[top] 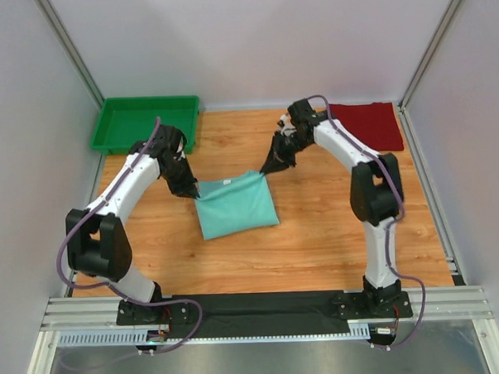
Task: Fold and stack the t-shirts
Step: Fold the tshirt
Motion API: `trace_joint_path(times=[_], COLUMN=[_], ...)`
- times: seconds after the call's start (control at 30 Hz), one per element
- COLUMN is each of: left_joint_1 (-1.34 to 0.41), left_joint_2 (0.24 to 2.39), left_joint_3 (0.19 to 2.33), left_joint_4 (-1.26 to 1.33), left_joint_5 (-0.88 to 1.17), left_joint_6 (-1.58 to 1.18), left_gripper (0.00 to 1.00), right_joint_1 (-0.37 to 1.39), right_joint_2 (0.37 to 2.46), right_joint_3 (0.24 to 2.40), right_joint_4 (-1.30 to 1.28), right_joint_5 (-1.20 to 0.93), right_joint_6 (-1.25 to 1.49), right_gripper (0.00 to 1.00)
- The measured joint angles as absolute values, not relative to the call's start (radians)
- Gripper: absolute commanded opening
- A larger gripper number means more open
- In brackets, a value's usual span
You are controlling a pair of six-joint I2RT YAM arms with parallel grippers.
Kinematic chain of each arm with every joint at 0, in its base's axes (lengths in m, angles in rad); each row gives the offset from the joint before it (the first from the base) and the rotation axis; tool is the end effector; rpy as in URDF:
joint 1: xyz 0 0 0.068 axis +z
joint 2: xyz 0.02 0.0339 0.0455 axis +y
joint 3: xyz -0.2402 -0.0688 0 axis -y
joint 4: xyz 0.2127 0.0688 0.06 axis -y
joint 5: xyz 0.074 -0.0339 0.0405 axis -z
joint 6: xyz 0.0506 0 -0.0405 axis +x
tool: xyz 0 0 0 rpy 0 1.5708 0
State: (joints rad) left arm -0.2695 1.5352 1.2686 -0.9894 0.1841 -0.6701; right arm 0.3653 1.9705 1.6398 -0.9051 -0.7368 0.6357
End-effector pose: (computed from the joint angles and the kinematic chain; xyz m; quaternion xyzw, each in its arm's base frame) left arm 0.2585 -0.0810 0.2377 -0.1816 0.9667 -0.1516 0.0981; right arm 0.3342 0.1642 0.2172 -0.0645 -0.9195 -0.3862 0.0339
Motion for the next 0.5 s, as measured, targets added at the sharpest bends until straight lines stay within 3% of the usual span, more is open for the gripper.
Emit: trace_joint_path(times=[0.03, 0.07, 0.13, 0.23, 0.5], left_joint_1=[-0.244, -0.218, -0.173, -0.126, -0.176], left_joint_2=[1.581, 1.625, 1.726, 1.845, 1.746], left_joint_3=[1.309, 1.349, 1.449, 1.586, 1.666], left_joint_4=[-0.972, -0.952, -0.929, -0.886, -0.822], left_joint_5=[0.167, 0.156, 0.146, 0.149, 0.11], left_joint_6=[-0.645, -0.616, -0.584, -0.531, -0.428], left_gripper=[0.64, 0.99, 1.0, 1.0, 1.0], right_joint_1=[0.358, 0.35, 0.333, 0.294, 0.212], right_joint_2=[2.084, 2.204, 2.396, 2.524, 2.234], right_joint_3=[1.784, 1.955, 2.223, 2.406, 1.928], right_joint_4=[-0.926, -0.94, -0.926, -0.958, -0.877], right_joint_5=[-0.743, -0.746, -0.744, -0.741, -0.712], right_joint_6=[0.624, 0.615, 0.599, 0.574, 0.508], right_gripper=[0.29, 0.62, 0.78, 0.8, 0.8])
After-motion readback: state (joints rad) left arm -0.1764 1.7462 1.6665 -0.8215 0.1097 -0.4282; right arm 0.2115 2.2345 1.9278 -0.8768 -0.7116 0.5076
